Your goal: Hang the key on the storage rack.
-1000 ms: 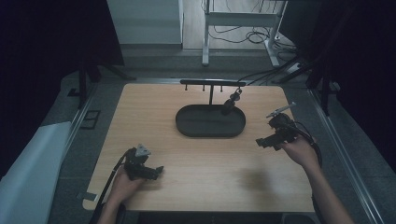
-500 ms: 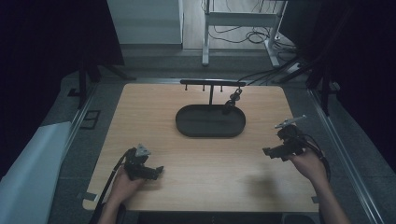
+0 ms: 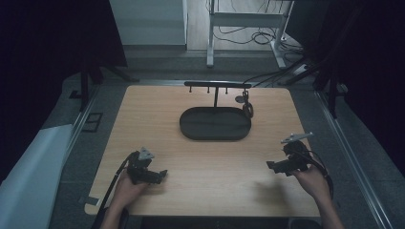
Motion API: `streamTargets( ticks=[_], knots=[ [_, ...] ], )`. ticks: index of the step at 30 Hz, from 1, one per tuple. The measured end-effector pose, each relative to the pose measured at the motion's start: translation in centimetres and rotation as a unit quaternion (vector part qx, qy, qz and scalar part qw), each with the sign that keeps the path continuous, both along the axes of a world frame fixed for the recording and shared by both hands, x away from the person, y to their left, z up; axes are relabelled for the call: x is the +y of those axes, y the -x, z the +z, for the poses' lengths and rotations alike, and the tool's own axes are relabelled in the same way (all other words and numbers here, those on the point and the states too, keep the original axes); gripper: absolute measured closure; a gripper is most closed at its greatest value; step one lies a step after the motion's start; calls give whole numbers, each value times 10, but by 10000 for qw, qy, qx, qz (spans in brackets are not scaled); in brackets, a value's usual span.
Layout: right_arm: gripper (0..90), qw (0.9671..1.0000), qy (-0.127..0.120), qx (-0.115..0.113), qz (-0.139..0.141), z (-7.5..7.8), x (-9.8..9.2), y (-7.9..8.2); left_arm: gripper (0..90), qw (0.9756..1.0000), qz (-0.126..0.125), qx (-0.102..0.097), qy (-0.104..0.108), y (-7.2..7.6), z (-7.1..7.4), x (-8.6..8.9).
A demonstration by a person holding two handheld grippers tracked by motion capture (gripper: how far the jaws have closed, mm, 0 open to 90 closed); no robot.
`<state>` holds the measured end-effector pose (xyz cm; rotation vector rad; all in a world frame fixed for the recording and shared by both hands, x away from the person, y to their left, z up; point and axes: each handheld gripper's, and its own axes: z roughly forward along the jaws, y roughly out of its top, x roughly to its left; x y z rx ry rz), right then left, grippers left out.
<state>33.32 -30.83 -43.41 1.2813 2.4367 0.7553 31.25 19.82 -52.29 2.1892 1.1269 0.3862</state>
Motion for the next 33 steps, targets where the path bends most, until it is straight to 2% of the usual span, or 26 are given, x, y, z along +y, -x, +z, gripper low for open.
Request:
streamTargets(
  ticks=[10, 22, 30, 33],
  knots=[
    [44, 9996, -262, -49, -22, -29, 5, 9, 0, 10000, 5, -10, 7, 0, 0, 0],
    [46, 9990, -429, -105, -21, -58, 10, 19, 0, 10000, 13, -9, 9, 0, 0, 0],
    [46, 9985, -536, -123, 31, -73, 12, 22, 0, 10000, 14, -7, 6, 0, 0, 0],
    [37, 9986, -507, -140, 56, -75, 12, 23, 0, 10000, 5, -5, -11, 0, 0, 0]
  ],
)
